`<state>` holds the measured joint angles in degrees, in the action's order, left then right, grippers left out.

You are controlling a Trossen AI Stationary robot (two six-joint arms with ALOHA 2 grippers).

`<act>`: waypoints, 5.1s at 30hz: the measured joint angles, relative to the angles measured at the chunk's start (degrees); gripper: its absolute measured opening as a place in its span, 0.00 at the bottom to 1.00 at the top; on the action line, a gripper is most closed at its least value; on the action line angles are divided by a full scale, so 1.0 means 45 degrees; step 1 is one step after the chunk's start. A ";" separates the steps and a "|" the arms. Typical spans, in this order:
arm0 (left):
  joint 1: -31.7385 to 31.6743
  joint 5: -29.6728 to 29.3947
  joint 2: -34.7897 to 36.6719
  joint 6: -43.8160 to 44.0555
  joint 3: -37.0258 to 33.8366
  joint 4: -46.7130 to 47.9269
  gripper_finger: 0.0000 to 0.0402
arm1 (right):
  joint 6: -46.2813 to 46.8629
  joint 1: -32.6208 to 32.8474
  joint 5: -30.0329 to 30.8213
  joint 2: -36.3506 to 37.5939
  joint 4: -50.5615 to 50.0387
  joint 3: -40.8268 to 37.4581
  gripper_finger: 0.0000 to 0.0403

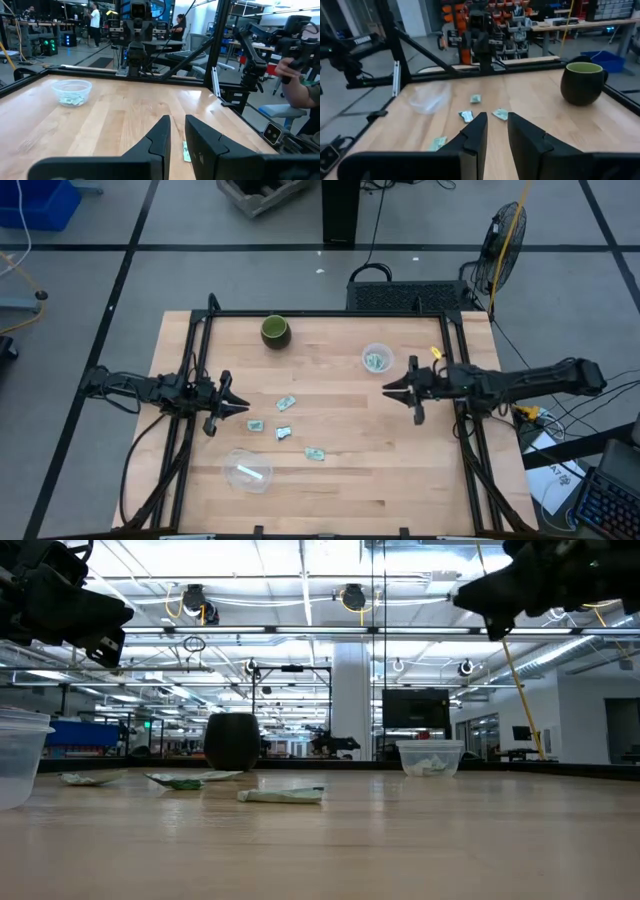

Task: Pick and place items into bin
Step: Put the green stevia packet into the bottom transparent bin

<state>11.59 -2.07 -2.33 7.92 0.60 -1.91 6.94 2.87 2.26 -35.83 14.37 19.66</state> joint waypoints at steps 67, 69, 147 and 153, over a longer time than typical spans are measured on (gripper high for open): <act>-0.0003 0.0000 0.0000 0.0000 0.0000 0.0000 0.15 | -0.0035 0.0307 0.1147 0.7863 -0.4148 -0.3074 0.17; -0.0003 -0.0011 0.0000 -0.0046 0.0001 -0.0035 0.15 | -0.0035 0.0307 0.1145 0.7863 -0.4152 -0.3079 0.17; -0.1484 -0.4065 -1.9608 0.3687 0.7995 -0.1170 0.54 | -0.0030 0.0306 0.1147 0.7812 -0.4099 -0.3113 0.17; -0.1584 -0.4227 -1.9922 0.4033 0.8369 0.0361 0.54 | -0.0030 0.0303 0.1152 0.7815 -0.4065 -0.3113 0.17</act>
<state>4.46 -21.08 -91.98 26.07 38.26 -0.29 6.81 4.23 7.44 -0.67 -3.93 5.65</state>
